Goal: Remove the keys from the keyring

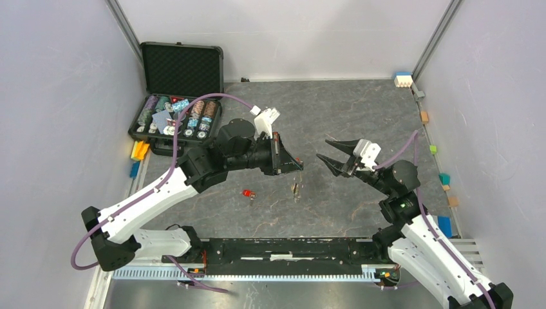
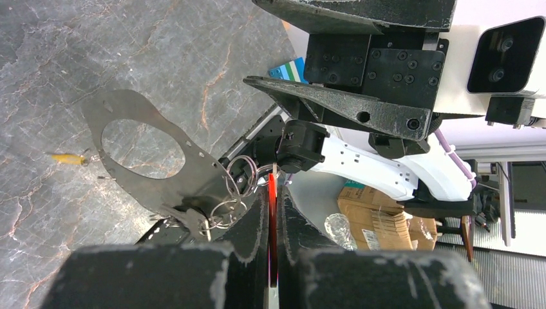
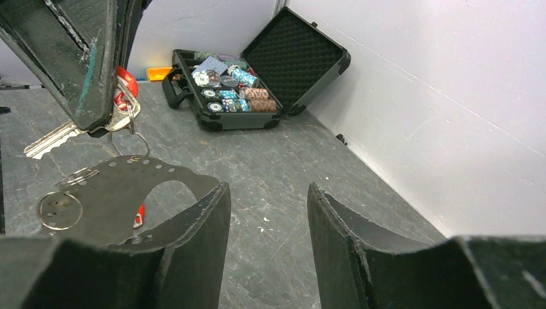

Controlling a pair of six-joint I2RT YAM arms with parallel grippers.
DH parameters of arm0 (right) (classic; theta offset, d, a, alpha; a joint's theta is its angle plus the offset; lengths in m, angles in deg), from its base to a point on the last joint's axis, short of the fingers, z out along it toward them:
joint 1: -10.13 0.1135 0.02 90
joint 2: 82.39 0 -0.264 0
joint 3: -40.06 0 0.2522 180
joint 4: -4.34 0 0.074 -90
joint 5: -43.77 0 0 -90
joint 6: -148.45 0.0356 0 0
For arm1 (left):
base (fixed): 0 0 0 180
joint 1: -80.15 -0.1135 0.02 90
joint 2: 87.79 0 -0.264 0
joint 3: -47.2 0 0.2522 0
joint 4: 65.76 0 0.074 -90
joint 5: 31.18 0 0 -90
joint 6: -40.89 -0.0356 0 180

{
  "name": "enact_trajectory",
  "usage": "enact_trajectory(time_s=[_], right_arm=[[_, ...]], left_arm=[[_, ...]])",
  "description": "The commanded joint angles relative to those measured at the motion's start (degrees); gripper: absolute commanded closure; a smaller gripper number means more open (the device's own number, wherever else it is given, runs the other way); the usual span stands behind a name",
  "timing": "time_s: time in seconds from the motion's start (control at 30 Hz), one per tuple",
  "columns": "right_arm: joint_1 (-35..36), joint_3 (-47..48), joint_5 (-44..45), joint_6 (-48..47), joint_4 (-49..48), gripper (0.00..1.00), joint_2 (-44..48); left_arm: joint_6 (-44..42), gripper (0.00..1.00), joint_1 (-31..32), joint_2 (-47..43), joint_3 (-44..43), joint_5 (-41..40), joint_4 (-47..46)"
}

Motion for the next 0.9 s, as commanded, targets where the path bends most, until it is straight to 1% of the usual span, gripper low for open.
enact_trajectory(time_s=[0.0, 0.3, 0.43, 0.6, 0.73, 0.87], right_arm=[[0.19, -0.04, 0.73, -1.14, -1.31, 0.47, 0.1], [0.2, -0.1, 0.85, -2.57, -0.65, 0.47, -1.23], [0.2, -0.64, 0.77, -2.65, -2.15, 0.47, -1.57], [0.18, -0.26, -0.43, -2.33, -3.36, 0.46, -0.73], [0.2, -1.75, -2.48, -2.24, -5.58, 0.43, 1.15], [0.19, -2.89, -7.51, -2.81, -6.8, 0.41, 2.12]], left_arm=[[-1.82, 0.98, -0.46, 0.1, -1.51, 1.78, -2.68], [-2.37, 0.98, -0.56, 0.61, -1.97, 1.77, -2.24], [-3.23, 0.98, -0.6, 0.11, -2.24, 2.2, -1.36], [-6.47, 0.98, -0.71, -0.48, -3.85, 3.2, 2.51], [-9.45, 0.98, -0.8, -0.14, -6.48, 4.57, 6.98], [-13.53, 0.98, -0.91, 0.24, -8.97, 6.15, 10.88]])
